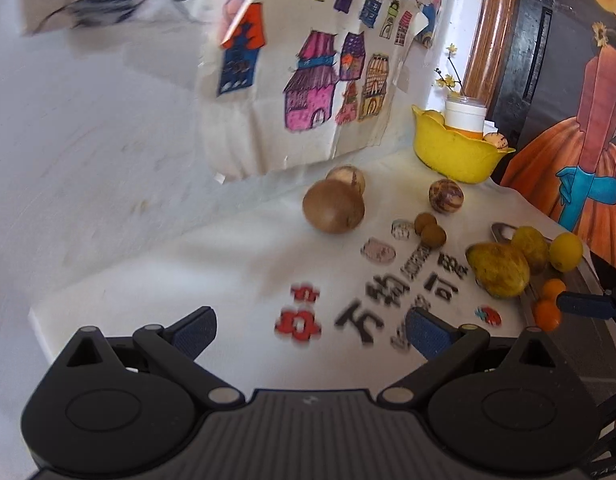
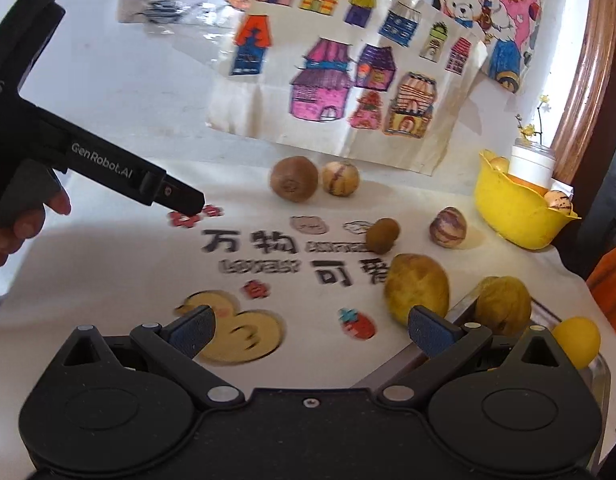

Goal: Organize fruits
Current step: 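Grasp the large mottled pear with right tool while left tool grasps the brown round fruit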

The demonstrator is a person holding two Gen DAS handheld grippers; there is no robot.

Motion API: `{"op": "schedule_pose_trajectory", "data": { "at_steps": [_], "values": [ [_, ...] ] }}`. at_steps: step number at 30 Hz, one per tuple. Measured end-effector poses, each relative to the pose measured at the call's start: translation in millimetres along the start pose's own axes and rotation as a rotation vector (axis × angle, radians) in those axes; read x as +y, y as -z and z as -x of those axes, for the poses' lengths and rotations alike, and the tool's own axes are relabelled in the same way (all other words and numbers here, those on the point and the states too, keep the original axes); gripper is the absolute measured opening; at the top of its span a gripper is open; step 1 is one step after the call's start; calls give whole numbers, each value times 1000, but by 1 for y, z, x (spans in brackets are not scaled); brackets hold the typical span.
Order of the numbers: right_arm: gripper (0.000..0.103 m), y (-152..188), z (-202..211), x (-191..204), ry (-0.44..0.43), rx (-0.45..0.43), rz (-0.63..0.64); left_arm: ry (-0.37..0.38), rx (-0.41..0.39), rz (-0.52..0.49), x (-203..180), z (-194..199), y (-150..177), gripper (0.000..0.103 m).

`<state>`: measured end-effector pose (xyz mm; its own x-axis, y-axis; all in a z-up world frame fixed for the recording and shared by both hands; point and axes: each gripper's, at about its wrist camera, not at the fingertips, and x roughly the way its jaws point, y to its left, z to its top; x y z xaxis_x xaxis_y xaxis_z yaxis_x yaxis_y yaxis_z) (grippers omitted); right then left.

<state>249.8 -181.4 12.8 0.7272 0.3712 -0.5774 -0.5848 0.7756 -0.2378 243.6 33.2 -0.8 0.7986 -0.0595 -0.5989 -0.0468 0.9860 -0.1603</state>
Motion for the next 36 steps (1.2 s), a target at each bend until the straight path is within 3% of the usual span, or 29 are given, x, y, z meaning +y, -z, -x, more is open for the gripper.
{"op": "schedule_pose_trajectory", "data": {
  "at_steps": [11,17,25,33,36],
  "values": [
    [102,-21,-38,-41,21,44,-95,36,-36,-96,-16,-59,-42,103],
    [102,-23,-61,-62,37,71,-131,52,-38,-72,-18,-88,-52,103],
    [102,-22,-78,-75,-21,112,-190,63,-20,-76,-25,-111,-56,103],
    [92,-22,-88,-80,-62,133,-223,43,-21,-90,-29,-127,-63,102],
    [88,-22,-90,-81,-61,143,-233,38,-6,-87,-28,-133,-65,95]
  ]
}}
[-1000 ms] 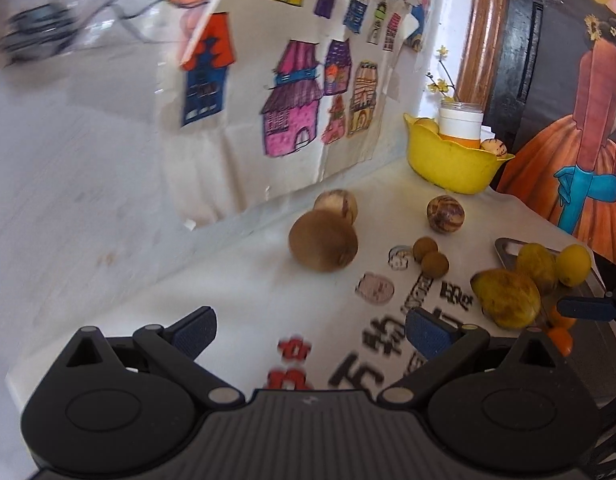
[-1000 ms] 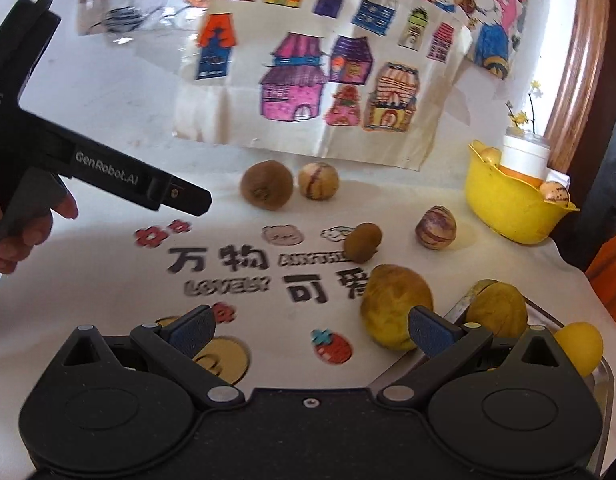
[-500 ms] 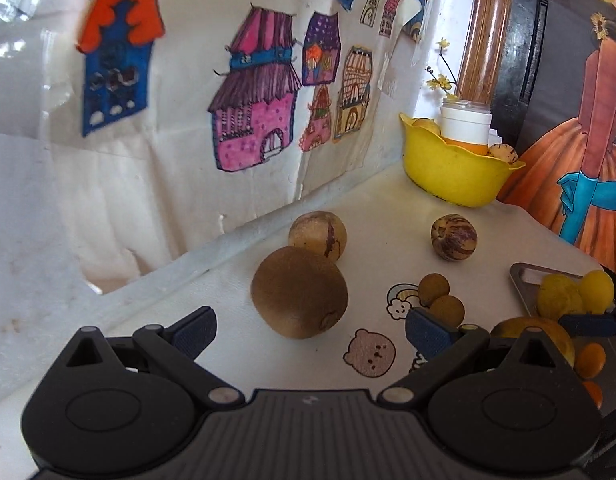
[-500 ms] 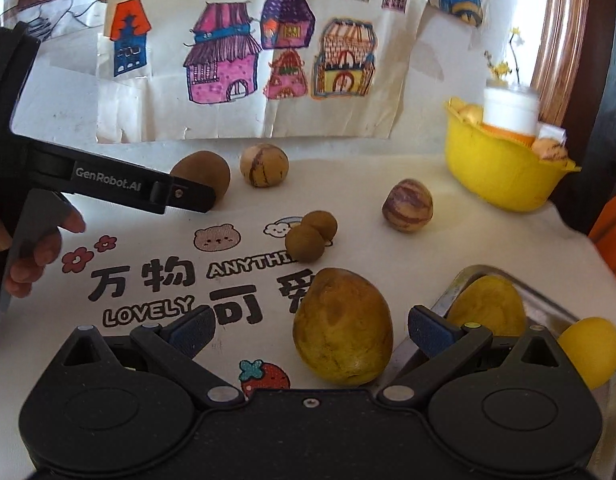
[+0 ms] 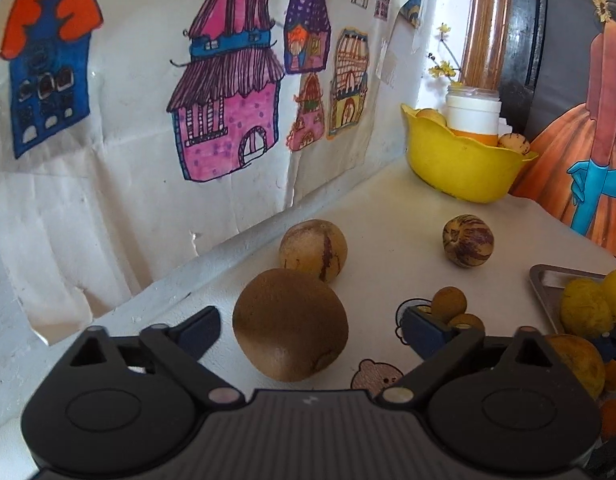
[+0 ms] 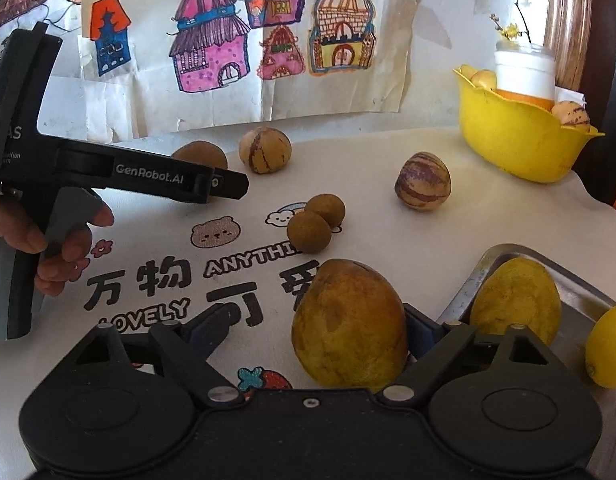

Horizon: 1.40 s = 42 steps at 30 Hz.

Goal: Organize fruits
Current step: 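Grasp the large mottled pear with right tool while left tool grasps the brown round fruit, then carry the pear to the metal tray with right tool while left tool carries the brown fruit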

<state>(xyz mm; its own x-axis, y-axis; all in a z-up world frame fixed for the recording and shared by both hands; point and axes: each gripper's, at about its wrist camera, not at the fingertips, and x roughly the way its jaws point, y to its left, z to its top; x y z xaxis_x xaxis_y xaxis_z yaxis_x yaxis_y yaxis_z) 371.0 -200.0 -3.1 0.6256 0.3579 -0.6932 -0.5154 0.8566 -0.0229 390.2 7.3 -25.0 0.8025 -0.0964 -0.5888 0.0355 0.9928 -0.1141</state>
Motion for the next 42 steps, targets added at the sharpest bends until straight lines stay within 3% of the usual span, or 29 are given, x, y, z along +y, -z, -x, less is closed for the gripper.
{"op": "schedule_pose_trajectory", "data": {
  "at_steps": [10,16,19,35,42],
  "values": [
    [76,-1,1,-3,12,-6,-26,1,18,22,4,-7,1,78],
    [60,0,5,-7,41,-26,-43,-22,16,38,9,-6,0,64],
    [56,0,6,-8,49,-27,-51,-19,19,29,8,-4,1,63],
    [55,4,7,-8,16,-28,-73,47,67,-12,-16,21,16,62],
    [55,5,10,-12,-44,-42,-122,62,88,58,-21,36,25,62]
  ]
}}
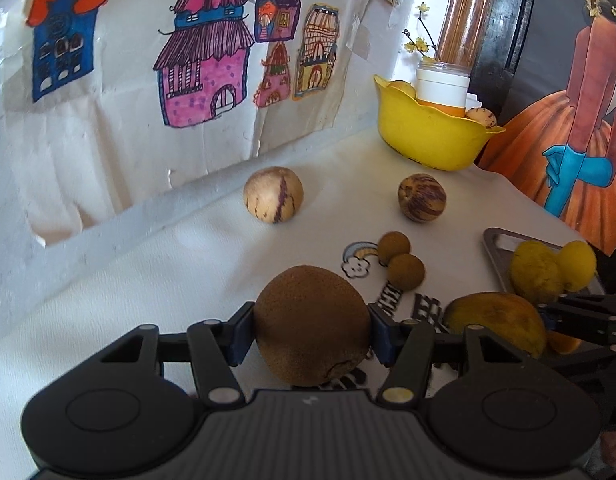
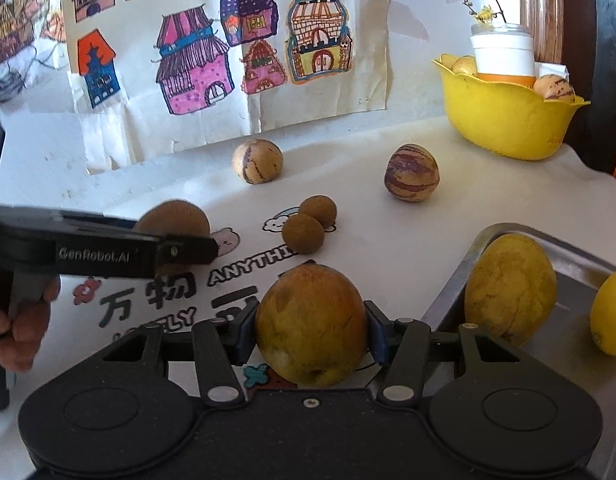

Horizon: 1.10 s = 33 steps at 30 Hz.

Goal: Organize fruits
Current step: 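Carry the pear to the metal tray with right tool while left tool carries the brown fruit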

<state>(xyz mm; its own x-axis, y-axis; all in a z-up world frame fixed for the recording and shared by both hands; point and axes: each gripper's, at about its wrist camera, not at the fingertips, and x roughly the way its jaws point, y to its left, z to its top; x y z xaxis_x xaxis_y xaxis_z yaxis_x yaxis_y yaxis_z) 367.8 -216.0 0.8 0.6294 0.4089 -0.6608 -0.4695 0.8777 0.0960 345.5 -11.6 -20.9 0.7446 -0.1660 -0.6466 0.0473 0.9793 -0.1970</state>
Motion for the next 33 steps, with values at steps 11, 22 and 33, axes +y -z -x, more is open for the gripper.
{"op": "schedule_pose_trajectory", "data": {
  "at_steps": [11,22,33],
  "values": [
    [55,12,16,-3,-39,-24,-64,19,10,52,0,15,10,62],
    [55,23,55,-13,-65,-121,-106,20,-7,45,-13,28,15,62],
    [55,34,114,-49,26,-210,-169,98,-22,7,-48,42,22,62]
  ]
}}
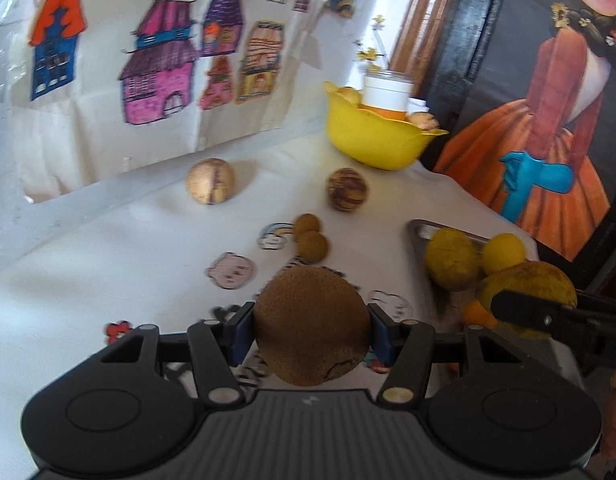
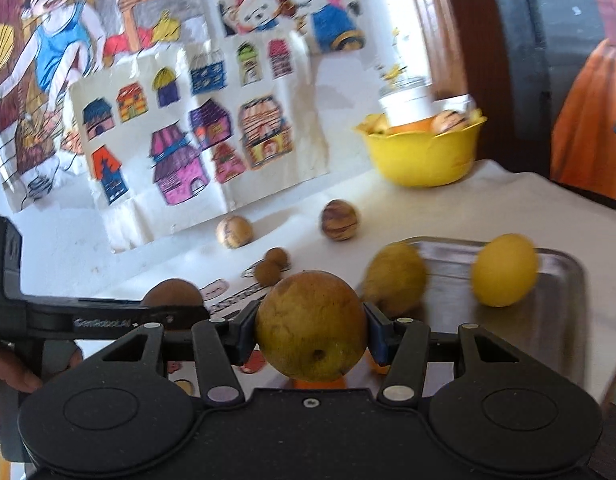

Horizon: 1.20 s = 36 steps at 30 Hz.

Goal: Organize fruits
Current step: 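Carry the pear to the metal tray with right tool while left tool carries the brown fruit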

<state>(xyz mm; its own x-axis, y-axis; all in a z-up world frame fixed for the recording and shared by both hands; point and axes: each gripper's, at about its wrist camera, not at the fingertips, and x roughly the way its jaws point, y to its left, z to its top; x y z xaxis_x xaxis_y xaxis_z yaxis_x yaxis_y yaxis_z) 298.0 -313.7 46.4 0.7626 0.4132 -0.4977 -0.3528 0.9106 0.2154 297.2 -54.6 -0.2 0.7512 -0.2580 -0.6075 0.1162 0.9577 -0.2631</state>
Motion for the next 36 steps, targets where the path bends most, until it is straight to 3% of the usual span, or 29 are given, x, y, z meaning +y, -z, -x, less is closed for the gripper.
{"op": "schedule_pose_trajectory", "data": {
  "at_steps": [21,36],
  "values": [
    [55,24,21,-53,142,2,-89,170,24,-191,-80,6,31,62],
    [55,36,18,-64,166,18,-118,210,43,-331,-105,0,51,62]
  ]
}}
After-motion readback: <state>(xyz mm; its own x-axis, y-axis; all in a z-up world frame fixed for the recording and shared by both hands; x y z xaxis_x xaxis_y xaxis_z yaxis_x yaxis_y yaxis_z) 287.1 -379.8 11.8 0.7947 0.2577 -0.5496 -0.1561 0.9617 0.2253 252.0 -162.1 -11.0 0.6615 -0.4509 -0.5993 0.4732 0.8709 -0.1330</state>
